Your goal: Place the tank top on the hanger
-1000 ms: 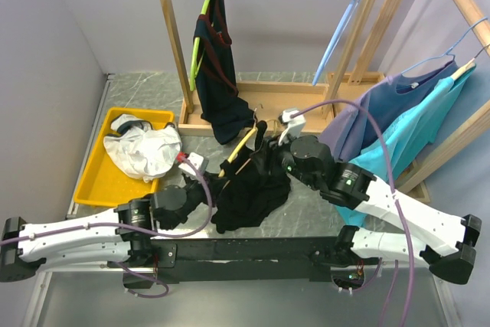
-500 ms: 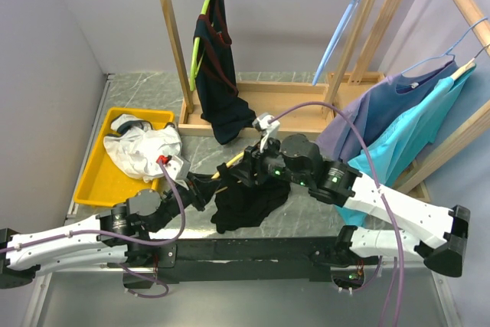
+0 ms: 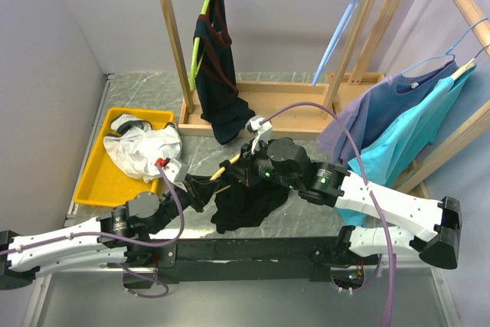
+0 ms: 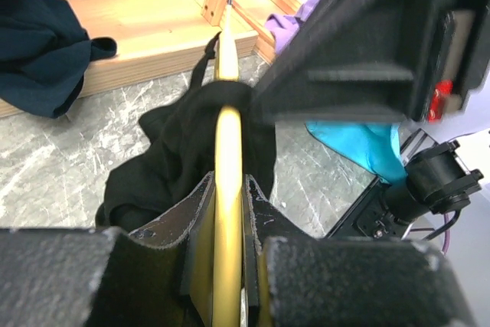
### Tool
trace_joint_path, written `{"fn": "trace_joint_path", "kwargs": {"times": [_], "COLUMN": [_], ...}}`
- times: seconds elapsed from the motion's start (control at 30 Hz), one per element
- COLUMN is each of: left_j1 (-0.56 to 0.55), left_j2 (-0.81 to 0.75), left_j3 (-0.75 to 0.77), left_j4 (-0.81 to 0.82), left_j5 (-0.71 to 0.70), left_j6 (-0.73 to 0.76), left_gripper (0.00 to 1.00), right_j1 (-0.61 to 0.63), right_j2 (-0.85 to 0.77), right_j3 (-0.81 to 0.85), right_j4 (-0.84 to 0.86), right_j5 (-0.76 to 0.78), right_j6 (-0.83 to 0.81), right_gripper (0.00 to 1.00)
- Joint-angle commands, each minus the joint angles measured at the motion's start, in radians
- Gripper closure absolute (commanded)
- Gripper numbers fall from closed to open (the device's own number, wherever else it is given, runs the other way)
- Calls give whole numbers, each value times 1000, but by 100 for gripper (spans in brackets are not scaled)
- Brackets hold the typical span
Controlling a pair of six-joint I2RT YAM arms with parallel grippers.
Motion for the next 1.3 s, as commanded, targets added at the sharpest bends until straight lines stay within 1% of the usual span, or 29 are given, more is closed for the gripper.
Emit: {"fn": "trace_joint_path", "kwargs": {"times": [0.0,0.03,0.1,0.13,0.17,0.27,0.3,0.33,0.4,0.43,0.5,0.57,0.63,0.77,0.93,1.0,1.1,1.17,1.27], "left_j1": [-5,-5,-5,-5,-3,-3,-3,-5,-3,-5,-3,-5,-3,-3,-3,-3,-5,-5,-3], "left_j2": [-48,-59,-69,-83,-89,-115,-122,-134,-148,-167,-187,-214,-230,-260,-313,-310,-251,-176,-87], "left_j3": [-22,-26,-38,-42,-46,-61,-66,-71,-84,-89,-104,-117,-124,-134,-89,-39,55,130,196], "left_j4": [129,137,148,154,164,186,192,200,224,233,262,278,292,310,287,266,211,185,192], "left_j5": [23,22,20,20,20,14,6,2,-7,-11,-18,-21,-18,-6,-41,-69,-131,-158,-205], "left_j6": [-20,-20,-20,-18,-15,-7,-7,-6,-1,2,8,13,14,22,45,74,126,170,223], "left_gripper": [99,99,99,99,99,99,99,99,99,99,99,99,99,99,99,99,99,99,99], "right_j1": [-10,-15,-18,-18,-18,-18,-16,-16,-6,2,2,1,1,-1,-2,-2,-1,-1,-2], "right_j2": [-43,-51,-42,-32,-22,-8,-12,-17,-31,-37,-66,-96,-150,-242,-316,-347,-371,-380,-393], "right_j3": [61,72,91,118,130,143,138,135,134,135,118,94,52,8,2,17,49,74,112], "right_j4": [-35,-64,-96,-151,-179,-216,-216,-202,-201,-222,-240,-236,-219,-214,-231,-236,-259,-293,-320], "right_j5": [216,255,275,299,356,405,401,389,398,424,480,503,543,643,743,783,816,832,839], "right_j6": [63,71,77,85,103,119,117,107,88,90,103,106,114,143,162,162,154,156,148], "right_gripper": [94,100,100,100,100,99,77,66,47,45,44,43,39,37,37,37,36,36,36]}}
